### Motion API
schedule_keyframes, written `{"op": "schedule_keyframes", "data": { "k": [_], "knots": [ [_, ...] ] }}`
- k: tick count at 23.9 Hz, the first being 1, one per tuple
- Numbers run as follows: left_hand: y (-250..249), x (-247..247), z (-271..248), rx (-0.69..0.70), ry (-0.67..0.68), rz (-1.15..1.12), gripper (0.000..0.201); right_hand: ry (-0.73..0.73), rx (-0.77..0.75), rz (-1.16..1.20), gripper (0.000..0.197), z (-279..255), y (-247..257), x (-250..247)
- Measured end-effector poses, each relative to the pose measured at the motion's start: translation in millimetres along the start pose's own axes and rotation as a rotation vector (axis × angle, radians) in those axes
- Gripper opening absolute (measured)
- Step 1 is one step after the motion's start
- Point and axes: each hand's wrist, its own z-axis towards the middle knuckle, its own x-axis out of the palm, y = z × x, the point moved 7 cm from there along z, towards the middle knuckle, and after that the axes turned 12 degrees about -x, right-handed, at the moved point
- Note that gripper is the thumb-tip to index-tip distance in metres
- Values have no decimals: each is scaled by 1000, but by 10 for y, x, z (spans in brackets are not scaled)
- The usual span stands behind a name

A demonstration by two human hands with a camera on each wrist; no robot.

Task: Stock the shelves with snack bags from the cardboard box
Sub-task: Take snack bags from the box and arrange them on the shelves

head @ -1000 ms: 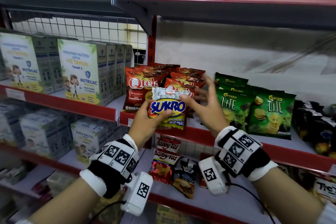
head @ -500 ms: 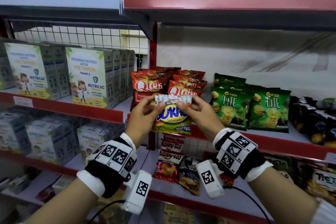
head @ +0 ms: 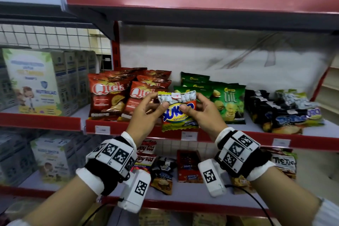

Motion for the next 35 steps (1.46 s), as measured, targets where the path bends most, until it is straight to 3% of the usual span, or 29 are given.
{"op": "schedule_keyframes", "data": {
  "k": [4,8,10,12,15,18,20,22,26,29,32,35],
  "knots": [
    [6,739,150,43,44,8,21,-129,25,-55,53,34,37,-1011],
    [137,1548,325,57,46,63,19,-265,-38,-228,33,134,330,-2473],
    [248,1885,386,60,16,113,17,-342,-47,-341,37,223,434,-3256],
    [362,2219,415,65,-33,148,15,-434,0,-397,39,229,400,-4034],
    [513,2543,436,35,-84,201,13,-476,154,-463,35,78,23,-4786],
    [585,2583,519,-48,-116,209,13,-376,333,-584,40,-14,-373,-5006],
    [640,2564,575,-118,-135,200,19,-307,423,-793,42,-32,-434,-5045],
    [672,2560,600,-162,-127,208,25,-302,446,-934,43,-39,-432,-5054],
    [678,2597,575,-163,-106,293,21,-370,444,-982,57,-89,-400,-5026],
    [678,2618,537,-173,-59,304,15,-422,293,-1126,48,-94,-170,-4900],
    [647,2646,506,-160,-7,324,19,-520,1,-991,28,-178,137,-4575],
    [605,2633,462,-138,48,299,19,-552,-196,-908,19,-338,375,-4081]
  ]
}}
